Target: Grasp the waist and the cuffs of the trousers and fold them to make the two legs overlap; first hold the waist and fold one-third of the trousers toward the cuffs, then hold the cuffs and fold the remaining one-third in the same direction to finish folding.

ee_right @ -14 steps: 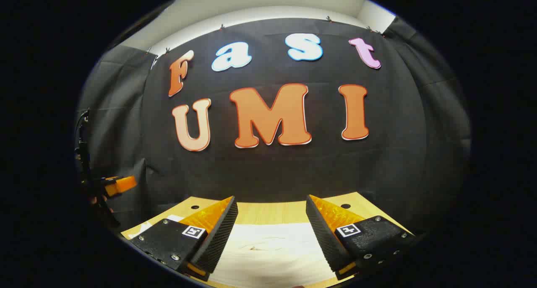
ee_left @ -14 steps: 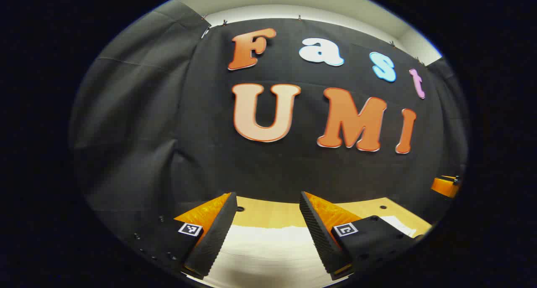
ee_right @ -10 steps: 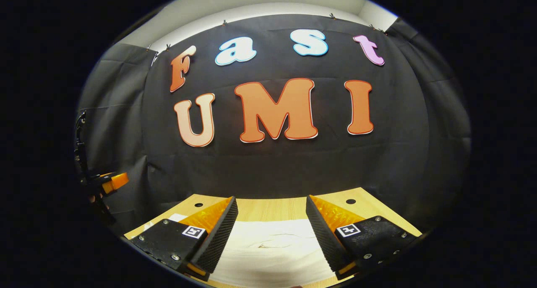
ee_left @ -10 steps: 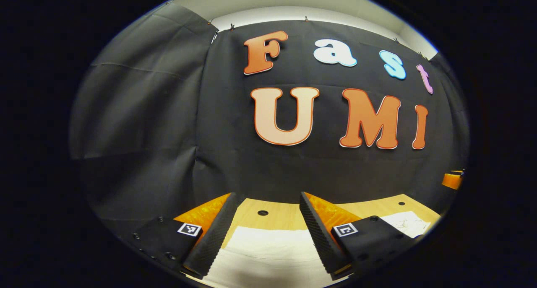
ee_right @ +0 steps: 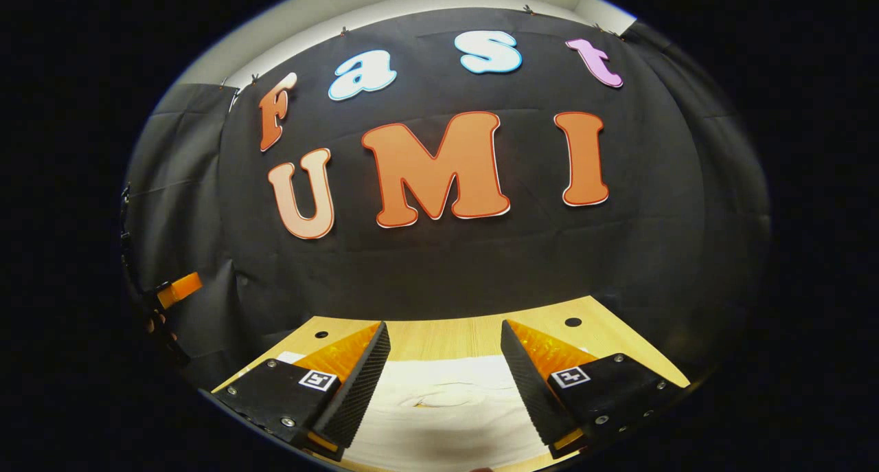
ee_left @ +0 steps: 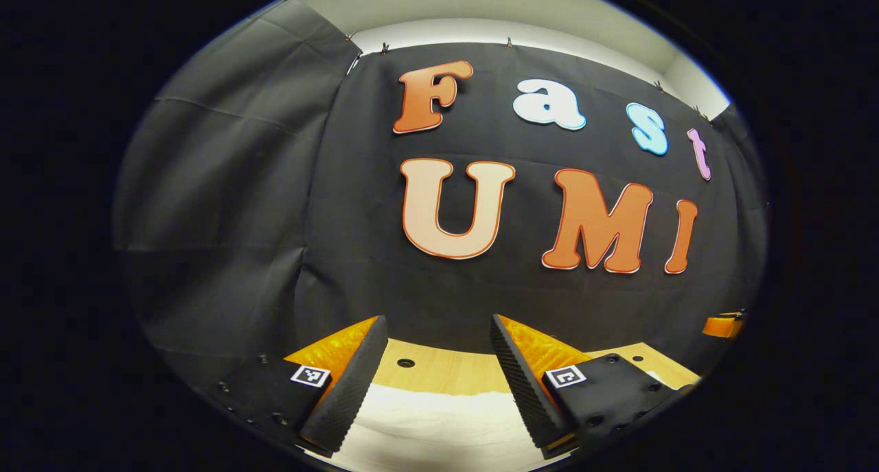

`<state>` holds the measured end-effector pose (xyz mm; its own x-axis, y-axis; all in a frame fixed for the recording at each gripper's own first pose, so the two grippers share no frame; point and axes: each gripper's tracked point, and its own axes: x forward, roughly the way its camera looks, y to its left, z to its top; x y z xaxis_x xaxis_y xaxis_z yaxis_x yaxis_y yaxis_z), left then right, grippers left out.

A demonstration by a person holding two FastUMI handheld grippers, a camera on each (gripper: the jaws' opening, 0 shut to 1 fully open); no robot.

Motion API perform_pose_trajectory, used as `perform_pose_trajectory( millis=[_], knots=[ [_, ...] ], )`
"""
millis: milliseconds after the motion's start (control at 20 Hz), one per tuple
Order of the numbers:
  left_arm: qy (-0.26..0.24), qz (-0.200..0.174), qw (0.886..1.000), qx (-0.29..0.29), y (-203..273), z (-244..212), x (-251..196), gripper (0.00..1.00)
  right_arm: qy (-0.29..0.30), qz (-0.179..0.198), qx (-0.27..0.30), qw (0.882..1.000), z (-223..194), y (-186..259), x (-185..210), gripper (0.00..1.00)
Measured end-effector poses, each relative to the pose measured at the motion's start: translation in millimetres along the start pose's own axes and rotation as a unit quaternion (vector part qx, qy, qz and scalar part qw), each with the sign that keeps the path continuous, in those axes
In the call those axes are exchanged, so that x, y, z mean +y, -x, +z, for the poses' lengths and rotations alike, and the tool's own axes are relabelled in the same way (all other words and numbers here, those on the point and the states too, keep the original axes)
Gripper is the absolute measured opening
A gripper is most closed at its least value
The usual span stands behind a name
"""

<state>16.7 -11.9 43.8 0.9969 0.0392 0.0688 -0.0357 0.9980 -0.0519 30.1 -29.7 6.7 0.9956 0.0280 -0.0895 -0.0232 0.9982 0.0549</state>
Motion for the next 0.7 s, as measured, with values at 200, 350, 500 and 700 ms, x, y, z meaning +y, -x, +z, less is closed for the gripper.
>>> perform_pose_trajectory(
  millis=[200, 350, 500, 700],
  knots=[
    [-0.012, 0.031, 0.999, 0.004, 8.2, -10.0, -17.4, 0.98, -0.005, 0.004, 0.026, 1.0, -15.3, -2.7, -29.8, 0.97],
    [-0.012, 0.01, 1.0, 0.016, 12.0, -18.3, -44.8, 0.98, -0.038, 0.002, 0.049, 0.998, -28.3, -3.0, -48.3, 0.97],
    [-0.006, -0.015, 1.0, 0.026, -1.6, -21.7, -65.6, 0.98, -0.089, -0.022, 0.063, 0.994, -33.3, -0.4, -74.0, 0.98],
    [0.008, -0.05, 0.998, 0.033, -24.4, -20.2, -82.7, 0.98, -0.131, -0.084, 0.096, 0.983, -55.8, 4.0, -111.5, 0.98]
  ],
)
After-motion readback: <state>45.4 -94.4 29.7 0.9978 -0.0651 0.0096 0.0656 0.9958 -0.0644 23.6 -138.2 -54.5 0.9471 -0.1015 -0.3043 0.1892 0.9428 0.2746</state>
